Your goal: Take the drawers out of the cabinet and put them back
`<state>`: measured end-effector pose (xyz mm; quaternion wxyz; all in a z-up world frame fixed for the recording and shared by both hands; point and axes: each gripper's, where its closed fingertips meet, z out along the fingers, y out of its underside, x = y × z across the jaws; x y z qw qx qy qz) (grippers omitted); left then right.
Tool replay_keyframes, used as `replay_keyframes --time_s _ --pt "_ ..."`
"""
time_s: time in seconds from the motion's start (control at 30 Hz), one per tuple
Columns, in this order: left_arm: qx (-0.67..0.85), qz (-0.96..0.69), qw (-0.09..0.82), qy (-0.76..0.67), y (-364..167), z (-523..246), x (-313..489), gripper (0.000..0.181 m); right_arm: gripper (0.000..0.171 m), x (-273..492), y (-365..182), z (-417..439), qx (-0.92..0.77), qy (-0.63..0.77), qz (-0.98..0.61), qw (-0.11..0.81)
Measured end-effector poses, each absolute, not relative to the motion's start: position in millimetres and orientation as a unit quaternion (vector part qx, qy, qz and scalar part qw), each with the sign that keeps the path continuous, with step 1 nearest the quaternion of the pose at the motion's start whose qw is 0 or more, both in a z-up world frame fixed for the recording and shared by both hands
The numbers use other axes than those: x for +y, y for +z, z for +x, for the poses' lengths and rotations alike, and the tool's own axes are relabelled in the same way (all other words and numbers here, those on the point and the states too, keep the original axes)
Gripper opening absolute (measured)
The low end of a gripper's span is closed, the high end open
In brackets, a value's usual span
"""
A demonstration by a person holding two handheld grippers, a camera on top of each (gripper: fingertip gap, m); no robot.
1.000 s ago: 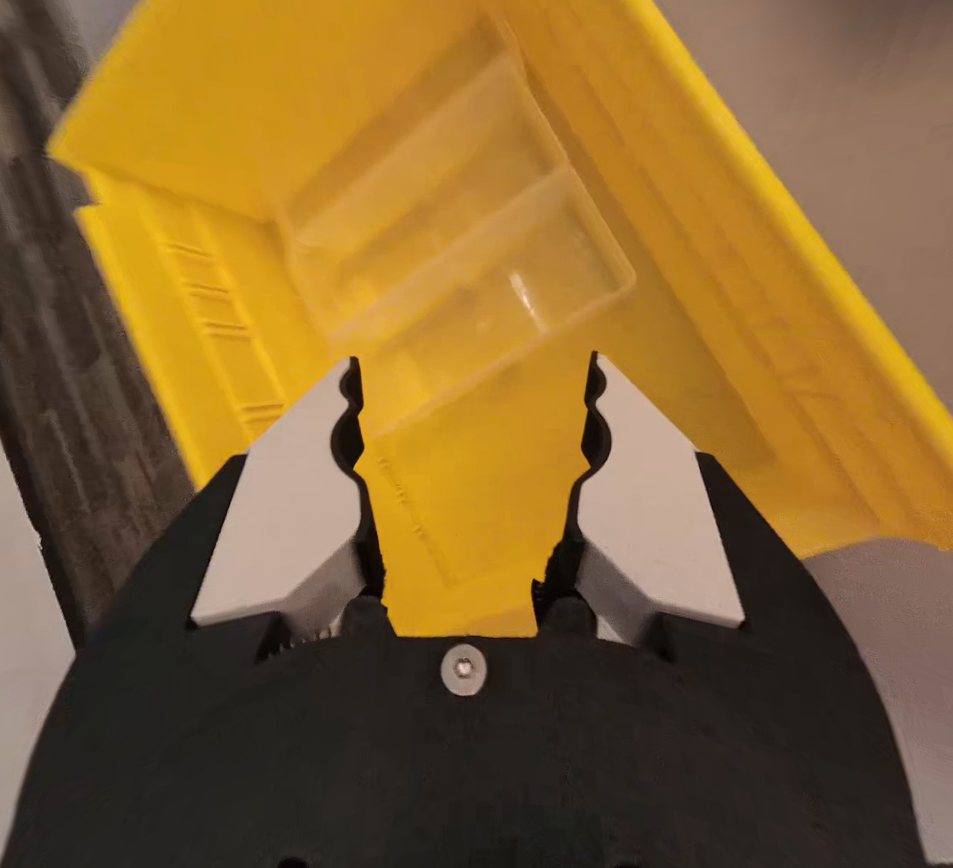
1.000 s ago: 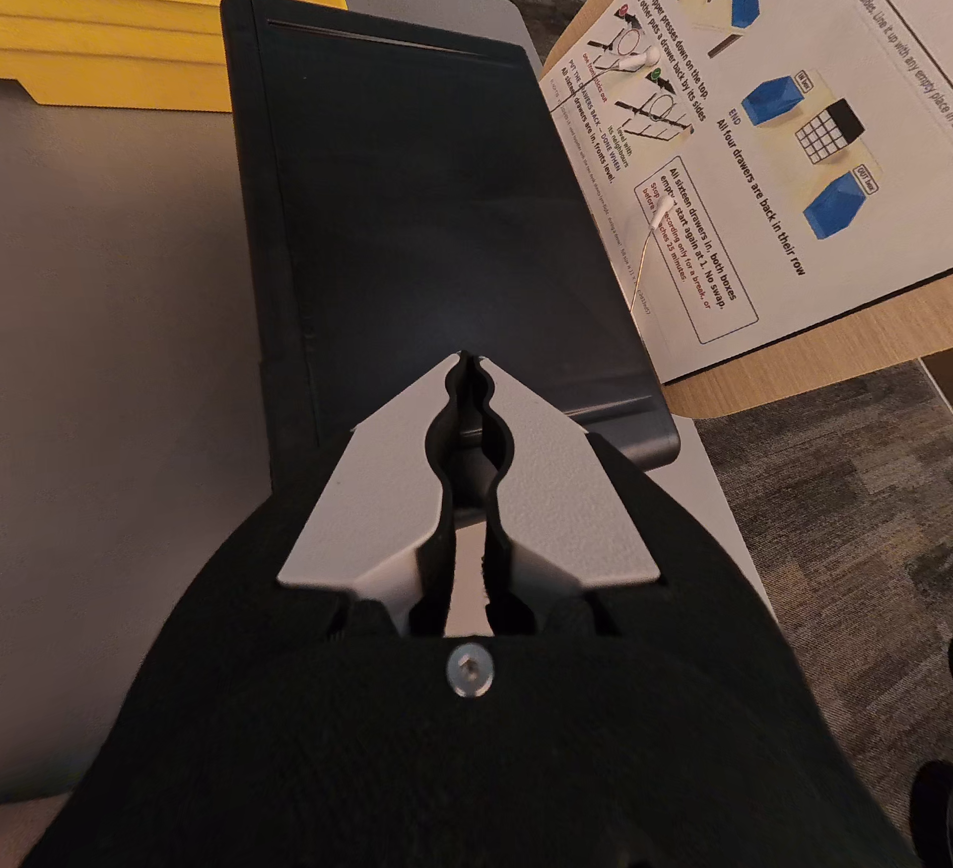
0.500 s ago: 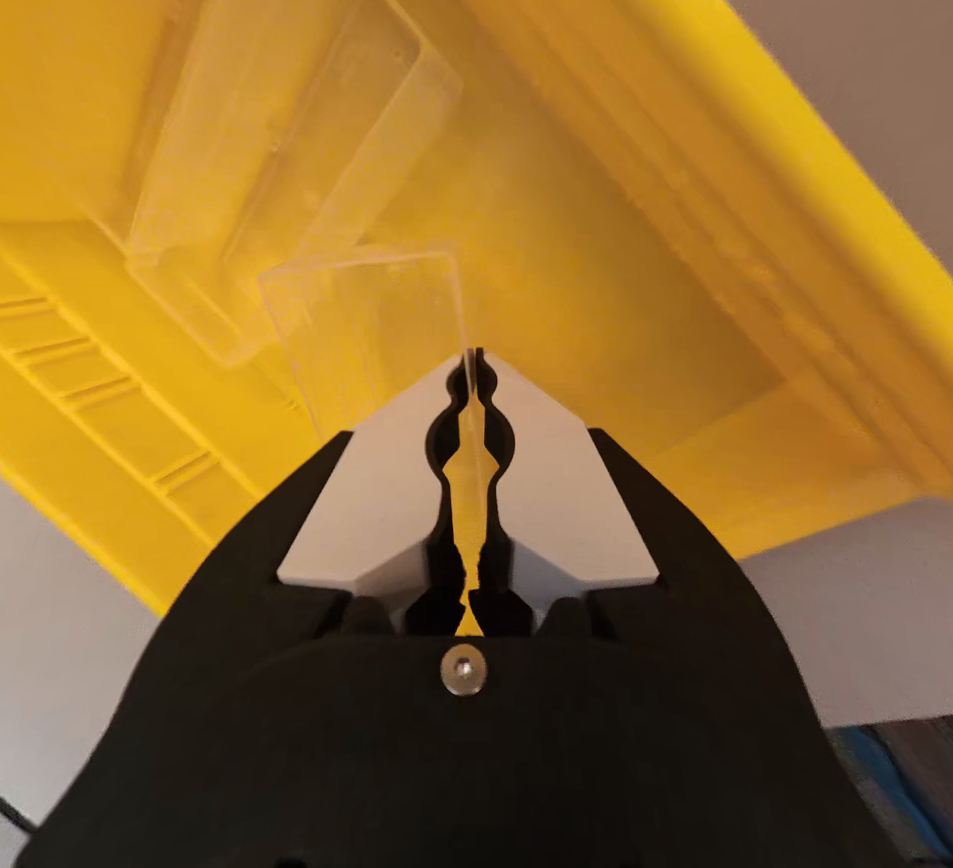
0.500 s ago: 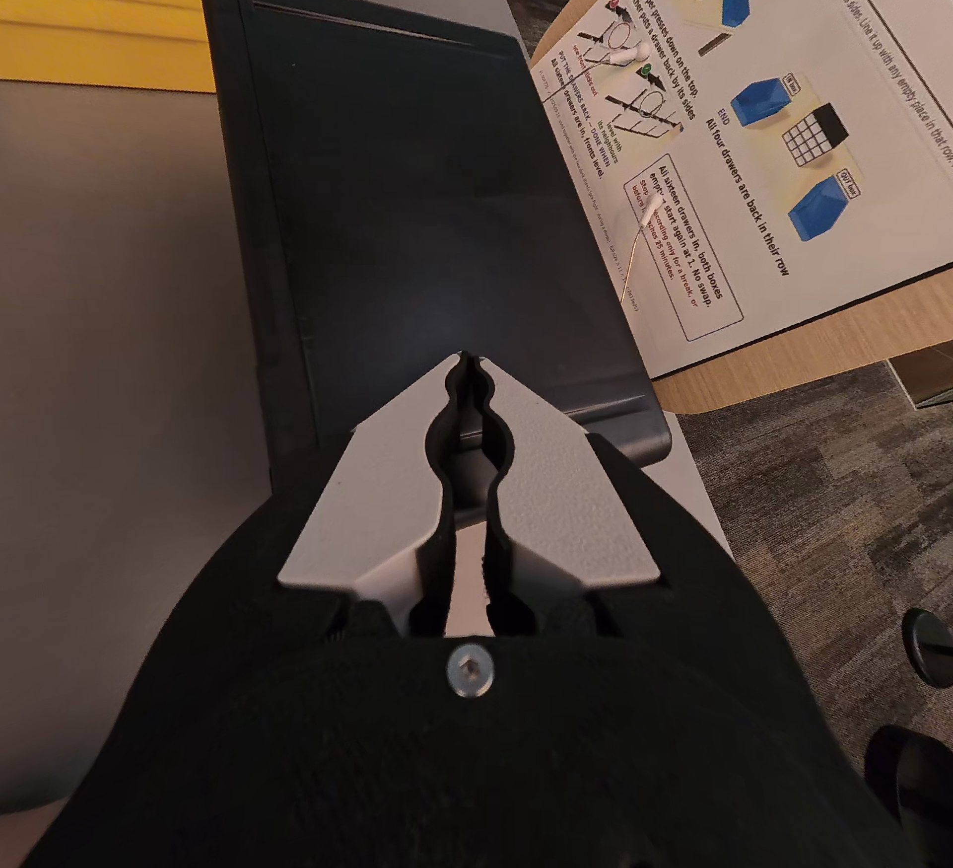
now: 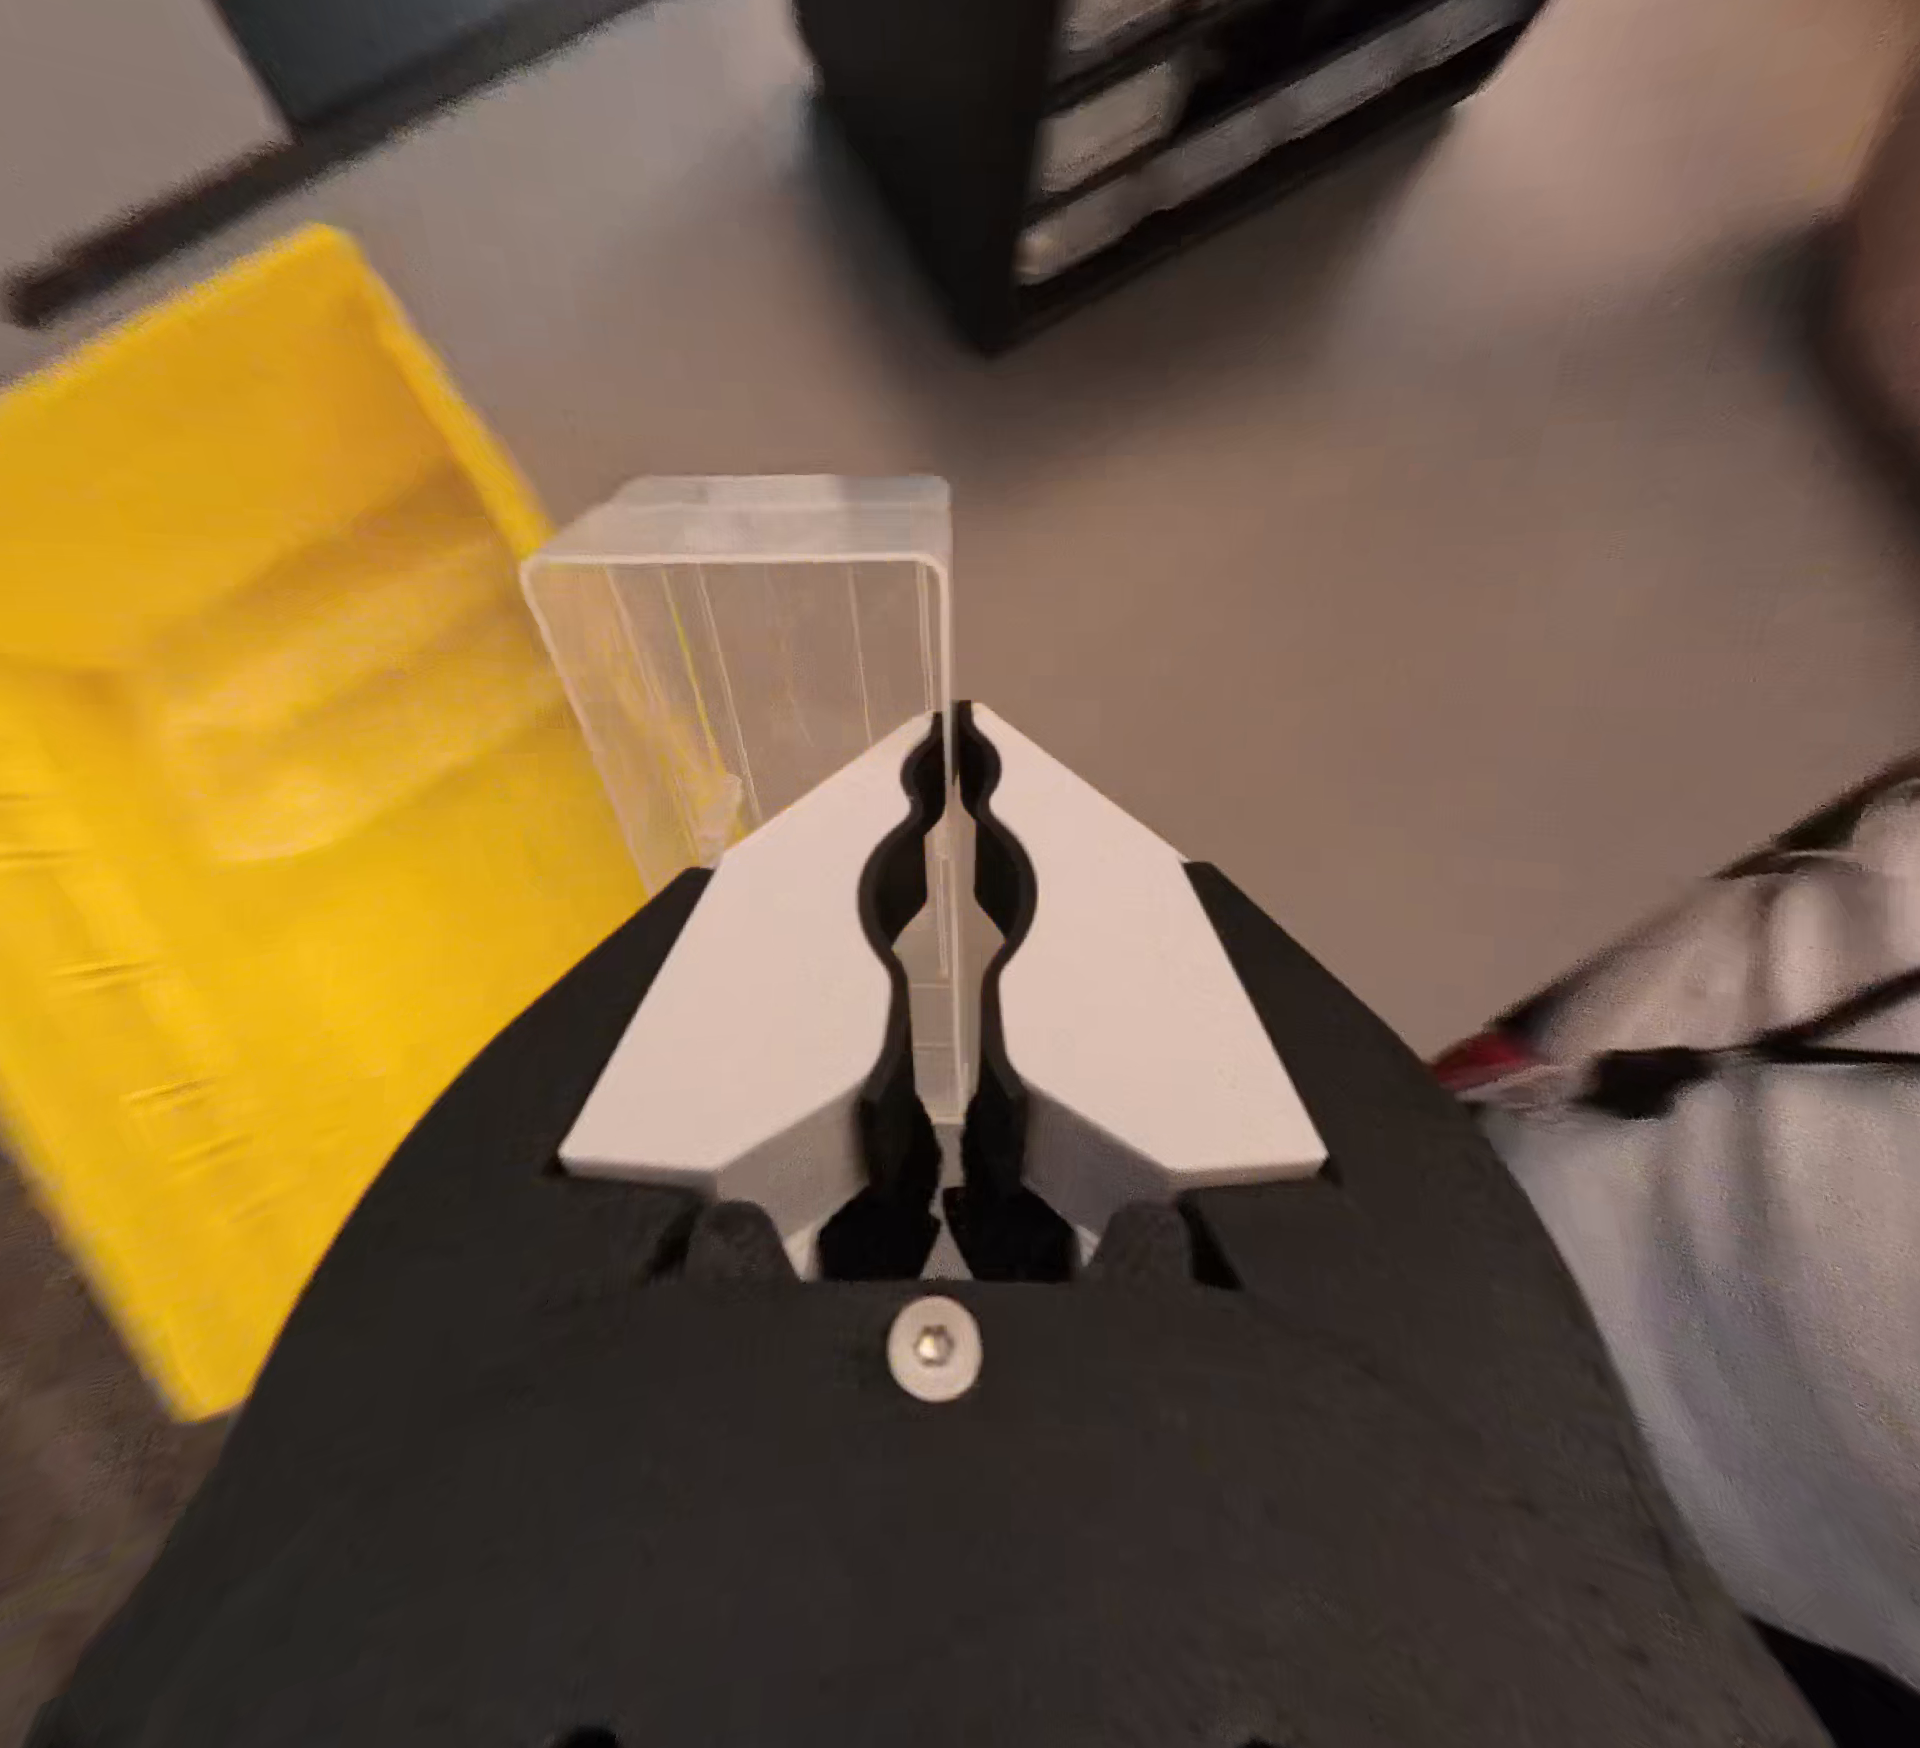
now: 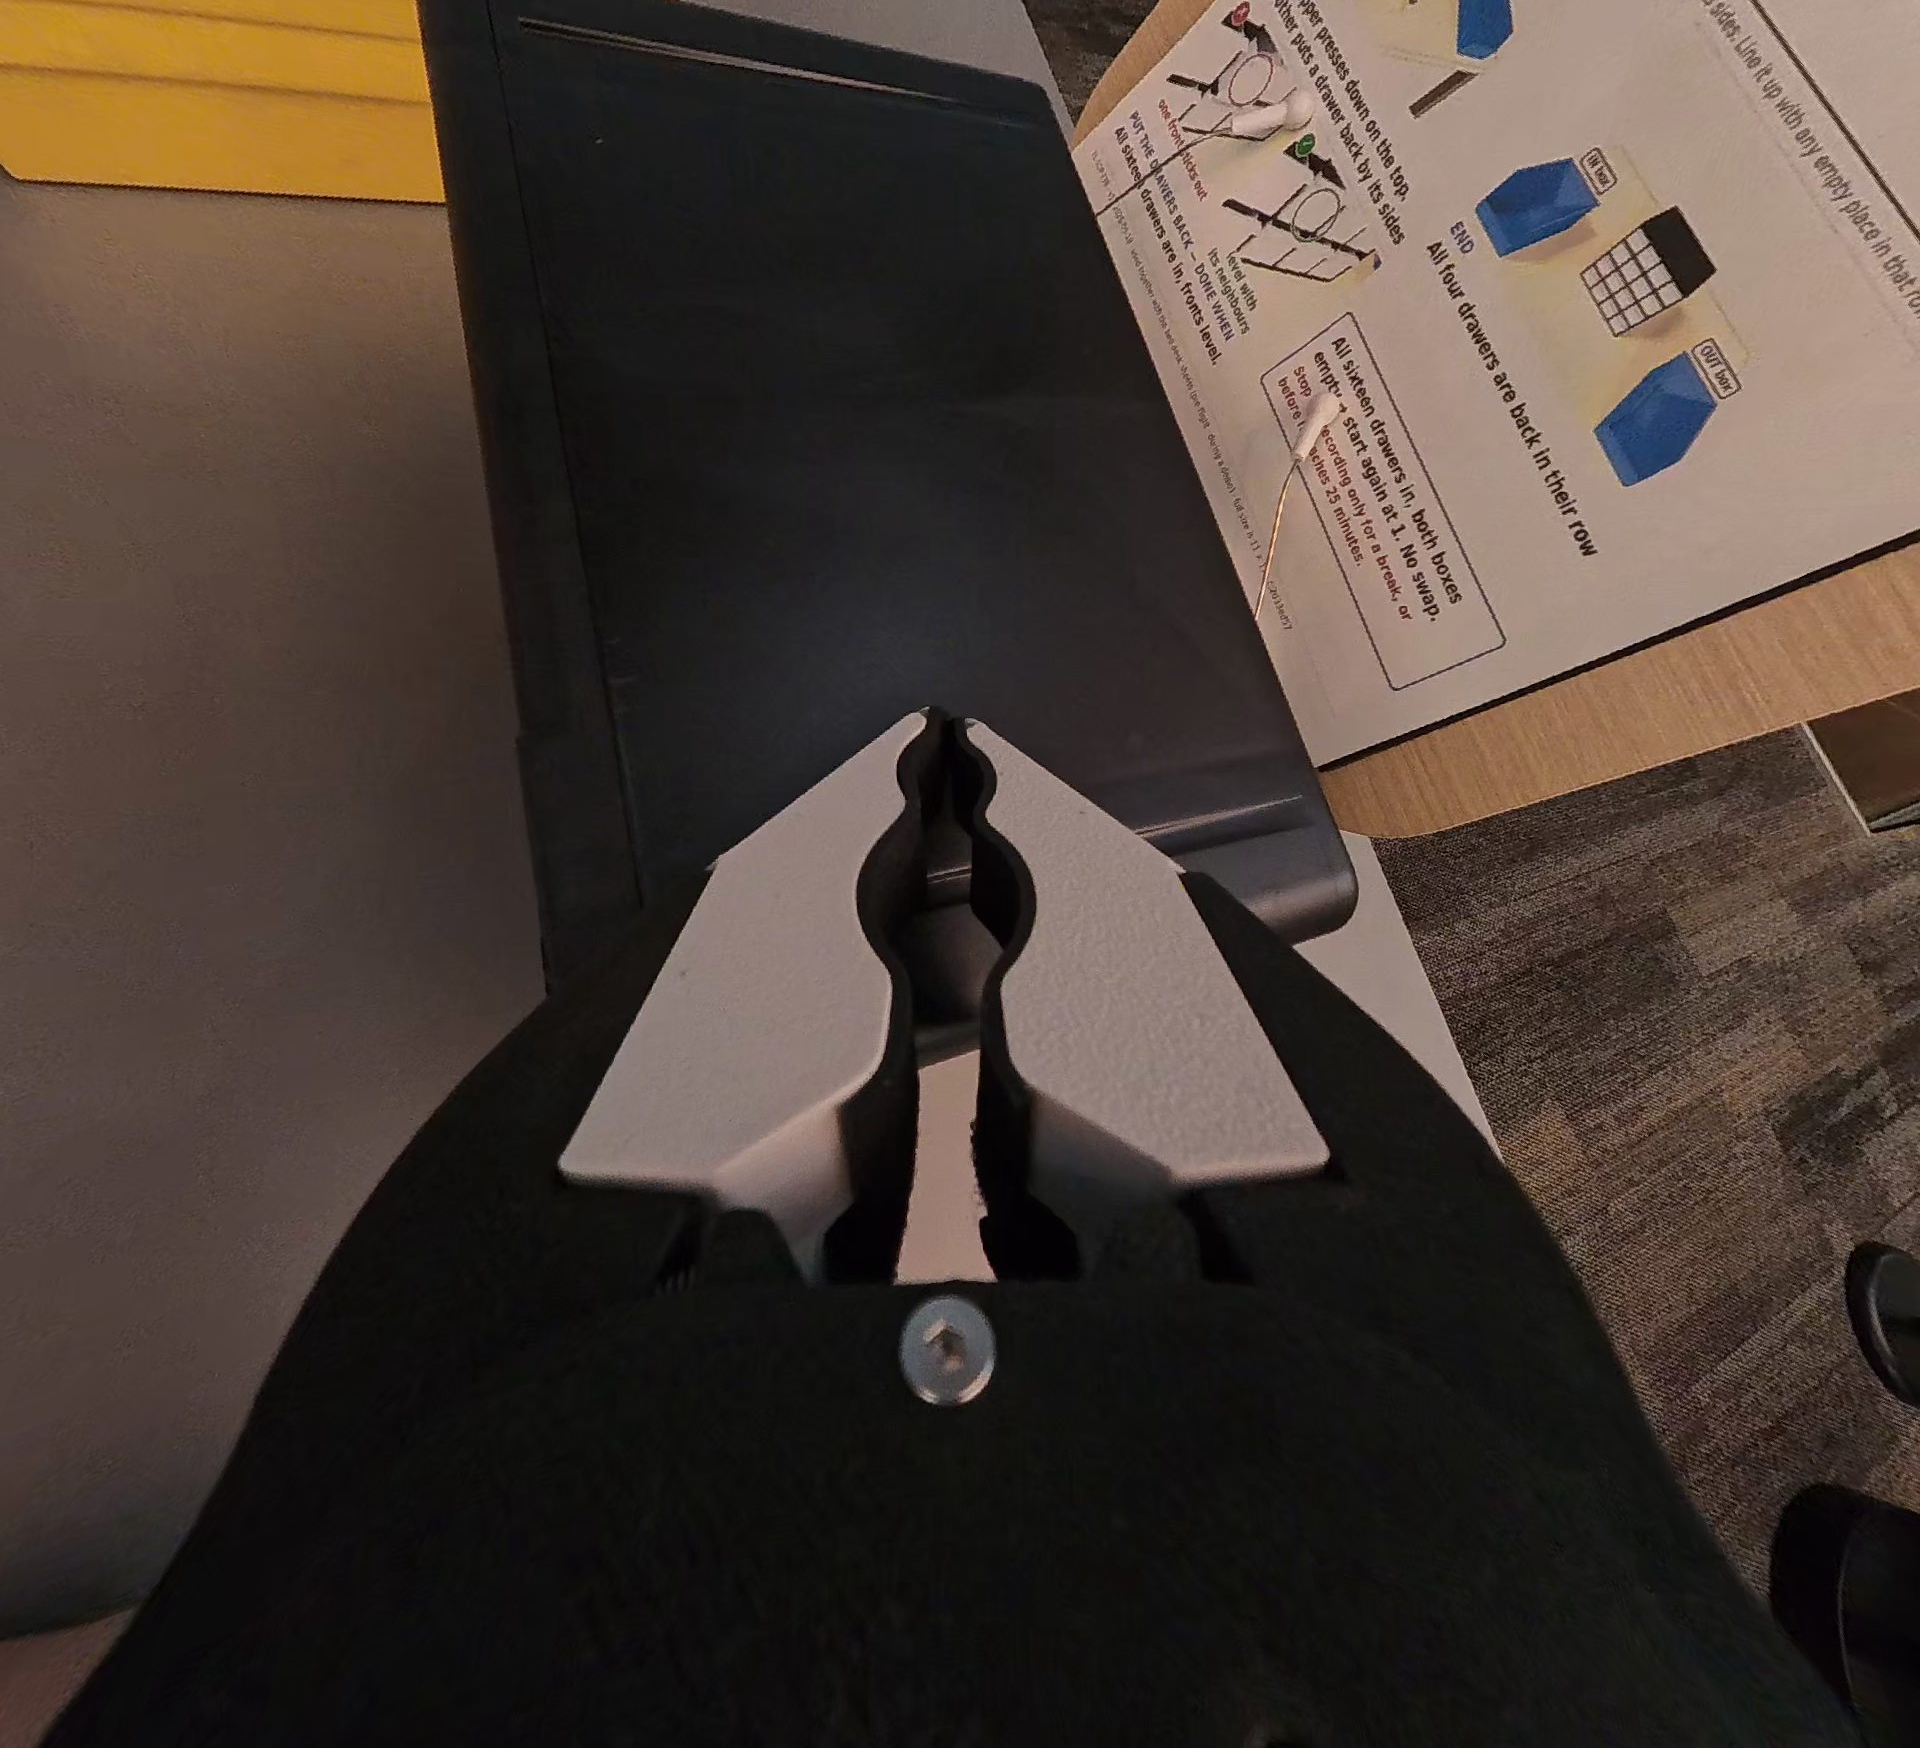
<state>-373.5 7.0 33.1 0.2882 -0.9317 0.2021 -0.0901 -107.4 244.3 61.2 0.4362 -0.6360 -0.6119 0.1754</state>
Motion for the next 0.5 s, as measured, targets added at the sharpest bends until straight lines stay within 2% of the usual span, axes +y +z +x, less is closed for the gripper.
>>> replay_keyframes --time_s 0.23,0.4,0.5 --pt "0.263 -0.954 0.101 -0.101 -82.2 -246.4 -24.2 0.000 0.000 244.2 61.3 -107.1 -0.612 0.182 -0.634 0.436" --pt "0.313 -0.948 0.053 -0.023 -133.1 -219.3 -9.0 0.000 0.000 244.2 61.4 -107.0 -0.612 0.188 -0.633 0.435" --pt "0.314 -0.949 0.021 -0.027 -147.8 -211.4 -7.5 0.000 0.000 244.2 61.4 -107.0 -0.612 0.190 -0.633 0.434"
